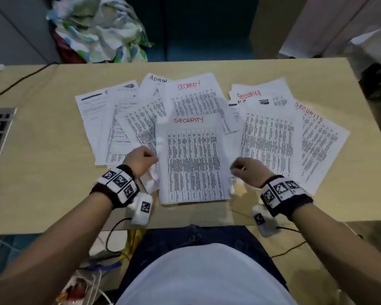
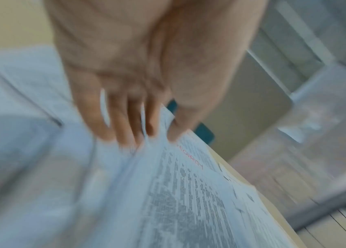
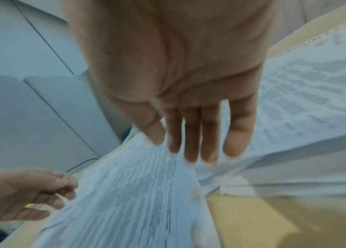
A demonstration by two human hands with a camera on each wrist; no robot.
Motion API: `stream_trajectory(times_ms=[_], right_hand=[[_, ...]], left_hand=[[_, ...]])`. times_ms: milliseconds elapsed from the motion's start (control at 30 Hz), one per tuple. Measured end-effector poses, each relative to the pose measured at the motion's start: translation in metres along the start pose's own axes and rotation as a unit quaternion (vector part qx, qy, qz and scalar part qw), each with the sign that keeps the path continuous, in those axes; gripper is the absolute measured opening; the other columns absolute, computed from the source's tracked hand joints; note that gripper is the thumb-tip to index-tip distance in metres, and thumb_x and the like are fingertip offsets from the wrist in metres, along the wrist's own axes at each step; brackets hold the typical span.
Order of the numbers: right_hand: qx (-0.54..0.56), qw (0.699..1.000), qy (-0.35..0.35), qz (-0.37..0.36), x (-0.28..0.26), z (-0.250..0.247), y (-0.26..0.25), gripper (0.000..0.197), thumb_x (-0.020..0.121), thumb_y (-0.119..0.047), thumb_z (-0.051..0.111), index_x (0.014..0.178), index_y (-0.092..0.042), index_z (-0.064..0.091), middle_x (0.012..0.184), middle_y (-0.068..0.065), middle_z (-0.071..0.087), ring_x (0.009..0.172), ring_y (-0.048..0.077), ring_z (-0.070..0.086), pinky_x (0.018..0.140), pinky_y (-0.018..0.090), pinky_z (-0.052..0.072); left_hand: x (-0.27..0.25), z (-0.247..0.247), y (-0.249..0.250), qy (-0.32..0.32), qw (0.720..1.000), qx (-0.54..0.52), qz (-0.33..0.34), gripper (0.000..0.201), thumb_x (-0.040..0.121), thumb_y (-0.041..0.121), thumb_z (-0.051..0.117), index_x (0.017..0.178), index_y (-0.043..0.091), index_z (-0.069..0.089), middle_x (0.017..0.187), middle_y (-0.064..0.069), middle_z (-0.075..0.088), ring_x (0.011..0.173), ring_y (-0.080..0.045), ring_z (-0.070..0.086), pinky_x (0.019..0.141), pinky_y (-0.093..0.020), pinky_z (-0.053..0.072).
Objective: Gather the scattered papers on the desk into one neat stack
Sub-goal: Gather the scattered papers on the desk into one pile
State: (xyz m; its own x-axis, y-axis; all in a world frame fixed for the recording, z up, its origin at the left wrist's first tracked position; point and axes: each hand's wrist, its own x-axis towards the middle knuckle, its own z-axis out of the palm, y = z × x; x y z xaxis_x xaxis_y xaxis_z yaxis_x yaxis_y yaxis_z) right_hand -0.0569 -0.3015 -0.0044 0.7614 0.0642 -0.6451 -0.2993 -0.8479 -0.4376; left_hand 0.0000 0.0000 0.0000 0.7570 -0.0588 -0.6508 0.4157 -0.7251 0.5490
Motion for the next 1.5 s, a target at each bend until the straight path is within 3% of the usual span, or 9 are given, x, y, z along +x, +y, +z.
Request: stream_trajectory(times_ms=[100, 233, 533, 667, 800, 1067, 1233, 1367, 1500], right_hand=[[0.079, 0.98, 0.16, 0.092, 0.036, -0.002, -0.011, 0.052, 0.085, -0.024, 0.063, 0.13, -0.004, 0.046, 0.132, 0.017, 0.05, 0.116, 0.031, 0.055, 0.096, 0.041, 0.048], [0.17, 0.968, 0.091, 0.16, 0.052, 0.004, -0.034, 0.079, 0.081, -0.021, 0.071, 0.141, 0.002, 0.025, 0.134, 0.02, 0.049, 0.112, 0.032, 0.056, 0.081, 0.033, 0.052], [0.079, 0.99, 0.049, 0.103, 0.049, -0.031, -0.04, 0.018, 0.082, -0.005, 0.062, 0.098, 0.003, 0.063, 0.078, 0.008, 0.06, 0.057, 0.013, 0.052, 0.046, 0.018, 0.037], [0.11, 0.982, 0.146, 0.057, 0.065, -0.074, -0.048, 0.02, 0.088, -0.01, 0.056, 0.101, 0.001, 0.066, 0.088, 0.019, 0.067, 0.078, 0.029, 0.066, 0.066, 0.028, 0.05], [0.064, 0.975, 0.2, 0.071, 0.115, -0.106, -0.057, 0.027, 0.094, -0.013, 0.05, 0.11, 0.006, 0.062, 0.105, 0.025, 0.065, 0.101, 0.034, 0.062, 0.075, 0.031, 0.044], [-0.037, 0.961, 0.168, 0.217, 0.182, -0.098, -0.056, 0.092, 0.072, -0.056, 0.071, 0.138, 0.0, 0.04, 0.144, 0.019, 0.042, 0.132, 0.035, 0.042, 0.106, 0.043, 0.038], [-0.046, 0.963, 0.168, 0.207, 0.184, -0.088, -0.063, 0.114, 0.067, -0.039, 0.082, 0.145, 0.004, 0.011, 0.148, 0.021, 0.031, 0.139, 0.033, 0.031, 0.107, 0.04, 0.036], [0.053, 0.962, 0.177, 0.201, 0.175, -0.086, -0.069, 0.085, 0.073, -0.019, 0.081, 0.135, 0.01, 0.031, 0.134, 0.021, 0.051, 0.125, 0.033, 0.051, 0.096, 0.037, 0.047], [0.087, 0.965, 0.191, 0.155, 0.172, -0.081, -0.069, 0.023, 0.079, -0.009, 0.073, 0.076, 0.003, 0.054, 0.098, 0.016, 0.067, 0.083, 0.03, 0.063, 0.072, 0.033, 0.055]], left_hand=[[0.022, 0.017, 0.009, 0.099, 0.992, -0.022, -0.078, 0.057, 0.084, 0.028, 0.067, 0.131, 0.003, 0.044, 0.12, -0.011, 0.057, 0.112, -0.033, 0.057, 0.092, -0.038, 0.048], [0.026, 0.04, 0.018, 0.076, 0.987, -0.059, -0.129, 0.063, 0.081, 0.019, 0.065, 0.135, -0.001, 0.04, 0.124, -0.014, 0.059, 0.109, -0.034, 0.06, 0.084, -0.033, 0.049], [0.019, 0.038, 0.018, -0.032, 0.996, -0.051, -0.065, 0.021, 0.075, 0.015, 0.072, 0.088, -0.002, 0.068, 0.087, -0.015, 0.068, 0.079, -0.028, 0.064, 0.071, -0.032, 0.049], [0.028, 0.014, 0.019, 0.081, 0.994, -0.042, -0.059, 0.015, 0.079, 0.019, 0.07, 0.083, 0.007, 0.063, 0.082, -0.009, 0.062, 0.07, -0.023, 0.058, 0.062, -0.025, 0.044], [0.059, -0.016, 0.023, 0.195, 0.973, 0.023, -0.119, 0.048, 0.078, 0.023, 0.068, 0.121, 0.006, 0.055, 0.13, -0.017, 0.046, 0.117, -0.035, 0.051, 0.097, -0.042, 0.049], [0.107, -0.061, 0.017, 0.125, 0.969, 0.1, -0.19, 0.078, 0.09, 0.025, 0.062, 0.153, 0.017, 0.017, 0.16, -0.02, 0.013, 0.145, -0.042, 0.022, 0.116, -0.05, 0.028], [0.113, -0.04, 0.015, 0.224, 0.932, -0.05, -0.281, 0.106, 0.084, 0.022, 0.069, 0.152, 0.002, -0.01, 0.159, -0.022, 0.007, 0.144, -0.039, 0.023, 0.118, -0.046, 0.026], [0.108, -0.033, 0.017, 0.239, 0.935, -0.107, -0.241, 0.099, 0.086, 0.013, 0.068, 0.152, -0.001, -0.004, 0.15, -0.021, 0.035, 0.135, -0.034, 0.043, 0.105, -0.039, 0.042], [0.099, -0.026, 0.02, 0.224, 0.935, -0.145, -0.236, 0.069, 0.083, 0.012, 0.069, 0.142, -0.003, 0.035, 0.139, -0.018, 0.052, 0.125, -0.032, 0.054, 0.097, -0.036, 0.049]])
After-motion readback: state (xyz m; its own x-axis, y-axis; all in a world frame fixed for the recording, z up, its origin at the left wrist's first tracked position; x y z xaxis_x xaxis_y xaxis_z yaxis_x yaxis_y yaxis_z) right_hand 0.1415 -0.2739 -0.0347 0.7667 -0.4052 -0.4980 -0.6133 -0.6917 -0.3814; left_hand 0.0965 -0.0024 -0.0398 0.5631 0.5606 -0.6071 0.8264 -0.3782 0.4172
